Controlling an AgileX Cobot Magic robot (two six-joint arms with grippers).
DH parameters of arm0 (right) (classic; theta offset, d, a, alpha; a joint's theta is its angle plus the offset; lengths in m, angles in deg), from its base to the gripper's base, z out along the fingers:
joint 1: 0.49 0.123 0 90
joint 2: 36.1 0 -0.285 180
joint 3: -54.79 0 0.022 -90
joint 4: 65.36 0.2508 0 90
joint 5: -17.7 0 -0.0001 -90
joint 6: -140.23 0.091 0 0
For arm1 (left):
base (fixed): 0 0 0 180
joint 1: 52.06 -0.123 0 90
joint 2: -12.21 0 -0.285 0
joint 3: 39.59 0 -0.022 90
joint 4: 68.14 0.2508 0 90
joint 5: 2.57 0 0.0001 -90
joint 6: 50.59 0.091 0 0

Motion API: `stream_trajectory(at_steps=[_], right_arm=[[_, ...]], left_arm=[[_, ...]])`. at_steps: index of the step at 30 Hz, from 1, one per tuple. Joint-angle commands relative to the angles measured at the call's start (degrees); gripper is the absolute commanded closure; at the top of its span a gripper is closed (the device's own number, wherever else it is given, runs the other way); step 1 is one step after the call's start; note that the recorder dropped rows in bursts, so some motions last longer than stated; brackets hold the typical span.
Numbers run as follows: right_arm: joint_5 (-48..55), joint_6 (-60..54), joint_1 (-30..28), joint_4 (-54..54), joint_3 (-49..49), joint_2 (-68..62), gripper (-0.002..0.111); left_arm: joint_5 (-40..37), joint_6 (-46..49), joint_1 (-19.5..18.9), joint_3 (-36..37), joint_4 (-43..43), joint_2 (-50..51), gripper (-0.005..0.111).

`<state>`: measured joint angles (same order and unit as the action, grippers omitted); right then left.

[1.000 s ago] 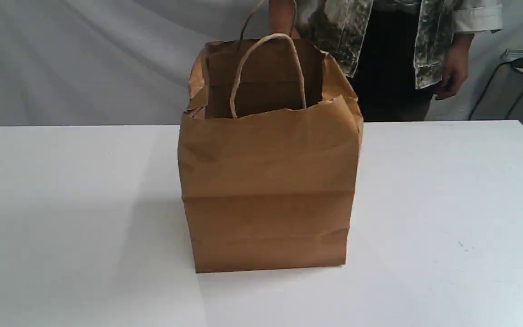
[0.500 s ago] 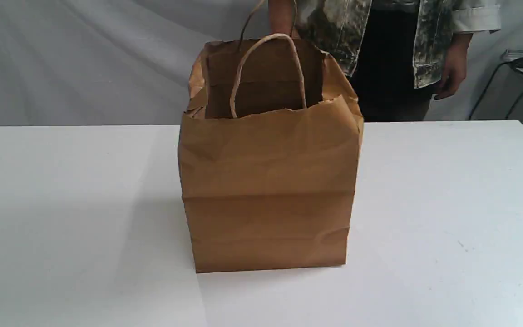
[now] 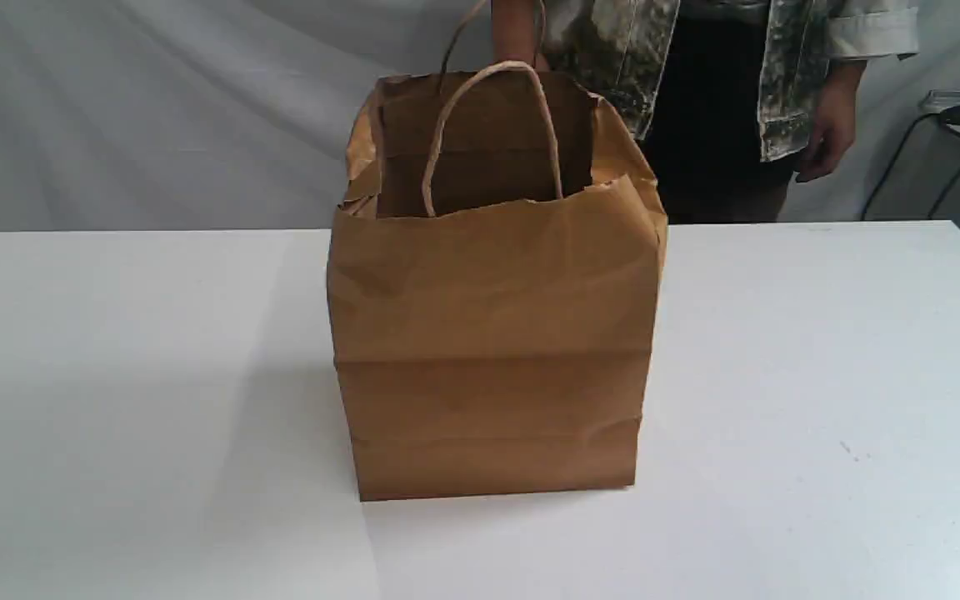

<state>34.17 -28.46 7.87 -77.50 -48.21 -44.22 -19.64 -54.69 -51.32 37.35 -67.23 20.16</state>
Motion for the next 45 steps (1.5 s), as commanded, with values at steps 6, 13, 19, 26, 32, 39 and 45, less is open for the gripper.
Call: stream_trajectory(at_steps=[6,13,19,26,32,39,45], right_arm=[[-0.7,0.0,-0.3,-7.3,0.2,0.3,0.062],[1.8,0.1,-0.3,-10.4,0.2,0.3,0.108],[5.8,2.7,-0.3,-11.0,0.2,0.3,0.108],[5.6,5.9,-0.3,-11.0,0.2,0.3,0.108],[5.6,6.0,-0.3,-11.0,0.2,0.3,0.108],[5.6,6.0,-0.3,-11.0,0.2,0.3,0.108],[5.6,5.9,-0.3,-11.0,0.2,0.3,0.108]], left_arm=[[0.3,-0.1,-0.2,0.3,-0.4,-0.2,0.107],[0.3,-0.1,-0.2,0.3,-0.4,-0.2,0.107],[0.3,-0.1,-0.2,0.3,-0.4,-0.2,0.107],[0.3,-0.1,-0.2,0.3,-0.4,-0.2,0.107],[0.3,-0.1,-0.2,0.3,-0.4,-0.2,0.107],[0.3,-0.1,-0.2,0.3,-0.4,-0.2,0.107],[0.3,-0.1,-0.2,0.3,-0.4,-0.2,0.107]])
